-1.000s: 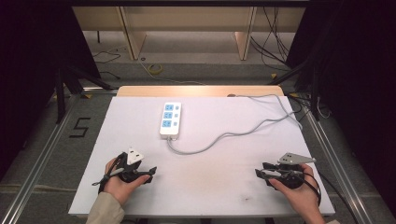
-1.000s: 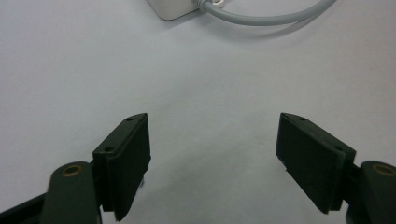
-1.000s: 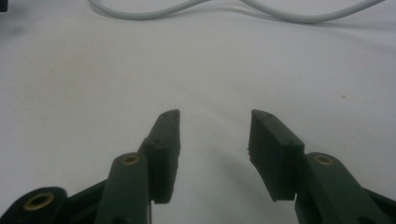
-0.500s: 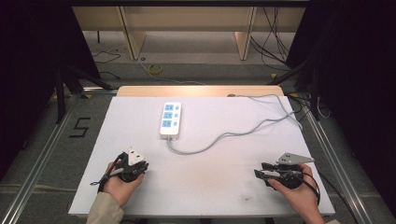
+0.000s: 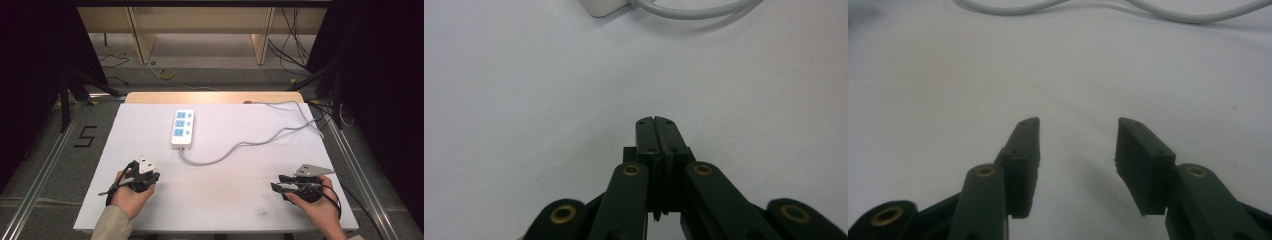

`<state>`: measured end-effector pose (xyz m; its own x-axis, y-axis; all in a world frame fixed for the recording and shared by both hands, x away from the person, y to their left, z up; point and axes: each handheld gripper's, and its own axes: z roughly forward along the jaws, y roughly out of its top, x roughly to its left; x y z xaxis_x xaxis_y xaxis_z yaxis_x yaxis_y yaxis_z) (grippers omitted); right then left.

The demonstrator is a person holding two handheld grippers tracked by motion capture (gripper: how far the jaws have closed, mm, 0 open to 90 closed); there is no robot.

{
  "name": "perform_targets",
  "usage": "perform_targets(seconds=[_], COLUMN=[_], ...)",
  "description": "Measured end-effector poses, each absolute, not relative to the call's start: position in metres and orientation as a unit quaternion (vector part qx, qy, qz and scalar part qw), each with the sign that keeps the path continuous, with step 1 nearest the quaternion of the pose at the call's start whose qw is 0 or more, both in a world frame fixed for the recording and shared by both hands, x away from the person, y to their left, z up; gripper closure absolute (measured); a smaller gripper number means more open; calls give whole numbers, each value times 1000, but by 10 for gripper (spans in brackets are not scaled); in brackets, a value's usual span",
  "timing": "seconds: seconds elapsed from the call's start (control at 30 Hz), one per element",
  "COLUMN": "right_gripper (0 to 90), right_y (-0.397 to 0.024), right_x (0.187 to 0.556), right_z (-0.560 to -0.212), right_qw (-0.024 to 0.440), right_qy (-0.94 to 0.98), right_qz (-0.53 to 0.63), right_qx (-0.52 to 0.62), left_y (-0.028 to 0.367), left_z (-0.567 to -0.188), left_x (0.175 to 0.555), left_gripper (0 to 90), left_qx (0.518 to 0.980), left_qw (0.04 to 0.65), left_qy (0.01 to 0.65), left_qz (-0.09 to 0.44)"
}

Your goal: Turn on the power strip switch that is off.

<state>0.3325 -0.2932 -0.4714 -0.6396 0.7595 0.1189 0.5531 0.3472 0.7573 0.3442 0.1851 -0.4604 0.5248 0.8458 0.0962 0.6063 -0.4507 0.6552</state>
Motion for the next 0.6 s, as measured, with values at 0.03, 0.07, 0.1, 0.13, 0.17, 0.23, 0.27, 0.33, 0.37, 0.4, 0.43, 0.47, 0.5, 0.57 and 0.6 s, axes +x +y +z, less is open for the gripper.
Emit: perform_targets(seconds=[0.03,0.07,0.1,0.13,0.17,0.23,0.27,0.33,0.37,0.4,0.43,0.47,0.5,0.57,0.6], right_gripper=[525,517,512,507,501,488,488,470,463,463,462,462,462,462,462], right_y=[-293,-292,-292,-292,-292,-292,-292,-291,-291,-290,-290,-290,-289,-290,-290], right_x=[333,332,332,332,332,332,332,331,331,331,331,331,331,331,331], right_z=[-472,-471,-471,-471,-471,-470,-470,-469,-468,-468,-468,-468,-468,-468,-468], right_qw=[128,127,126,125,126,126,126,128,127,128,130,130,130,130,130], right_qy=[811,811,811,811,811,809,809,805,805,804,805,806,806,807,807], right_qz=[403,405,405,406,406,410,410,415,416,418,416,416,416,415,415], right_qx=[404,404,403,403,402,402,402,403,403,403,402,401,401,399,399], left_y=[184,183,182,181,181,180,180,180,180,180,180,180,179,178,178], left_z=[-460,-460,-459,-459,-459,-459,-459,-458,-458,-457,-456,-455,-455,-453,-453], left_x=[346,347,348,349,350,351,352,353,354,355,357,358,359,361,361], left_gripper=[897,896,895,894,894,887,887,867,860,858,857,866,881,896,897], left_qx=[825,823,826,826,828,826,826,824,824,823,822,822,821,821,821], left_qw=[286,288,286,287,284,286,285,286,285,285,285,283,282,276,276], left_qy=[441,442,441,440,438,439,440,442,444,445,445,445,447,452,452], left_qz=[209,208,205,205,206,208,208,208,208,210,213,215,215,213,213])
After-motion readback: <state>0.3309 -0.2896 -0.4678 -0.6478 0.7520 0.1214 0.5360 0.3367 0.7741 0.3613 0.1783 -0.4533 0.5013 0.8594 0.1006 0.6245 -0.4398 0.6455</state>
